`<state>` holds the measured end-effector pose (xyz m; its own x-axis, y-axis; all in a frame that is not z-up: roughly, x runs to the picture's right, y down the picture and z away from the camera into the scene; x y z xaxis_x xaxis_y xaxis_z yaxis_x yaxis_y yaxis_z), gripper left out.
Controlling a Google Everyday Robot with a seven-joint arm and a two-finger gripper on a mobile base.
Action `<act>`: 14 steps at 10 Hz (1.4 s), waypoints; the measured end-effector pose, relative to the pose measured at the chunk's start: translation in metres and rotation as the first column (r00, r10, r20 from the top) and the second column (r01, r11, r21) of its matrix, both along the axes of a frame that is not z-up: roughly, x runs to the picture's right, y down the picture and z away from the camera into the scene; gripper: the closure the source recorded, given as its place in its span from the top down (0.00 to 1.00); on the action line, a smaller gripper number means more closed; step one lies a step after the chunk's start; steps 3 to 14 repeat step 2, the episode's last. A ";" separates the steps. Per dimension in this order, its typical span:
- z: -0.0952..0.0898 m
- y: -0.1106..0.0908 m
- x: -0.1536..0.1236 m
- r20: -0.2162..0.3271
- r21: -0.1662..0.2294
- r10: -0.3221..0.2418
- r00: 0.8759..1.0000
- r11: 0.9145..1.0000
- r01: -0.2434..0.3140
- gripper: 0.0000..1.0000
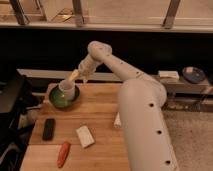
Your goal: Place the ceramic cup in the ceramic bowl
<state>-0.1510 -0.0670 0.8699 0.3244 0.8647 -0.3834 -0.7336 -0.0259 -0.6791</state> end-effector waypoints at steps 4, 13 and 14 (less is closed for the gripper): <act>-0.005 -0.009 0.008 -0.002 0.019 0.016 1.000 1.000 -0.016 0.63; -0.005 -0.009 0.008 -0.002 0.019 0.016 1.000 1.000 -0.016 0.63; -0.005 -0.009 0.008 -0.002 0.019 0.016 1.000 1.000 -0.016 0.63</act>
